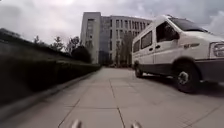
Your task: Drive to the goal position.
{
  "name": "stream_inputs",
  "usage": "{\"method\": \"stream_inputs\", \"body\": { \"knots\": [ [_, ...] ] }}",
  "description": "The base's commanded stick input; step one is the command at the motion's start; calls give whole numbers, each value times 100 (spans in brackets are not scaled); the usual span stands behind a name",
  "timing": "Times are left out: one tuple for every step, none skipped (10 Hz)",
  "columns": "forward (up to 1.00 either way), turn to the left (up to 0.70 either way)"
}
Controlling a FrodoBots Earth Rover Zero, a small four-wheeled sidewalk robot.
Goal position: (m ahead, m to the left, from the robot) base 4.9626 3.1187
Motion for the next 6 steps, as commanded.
{"method": "stream_inputs", "body": {
  "knots": [
    [85, 18],
    [85, 25],
    [85, 31],
    [85, 6],
    [85, 0],
    [85, 0]
  ]
}}
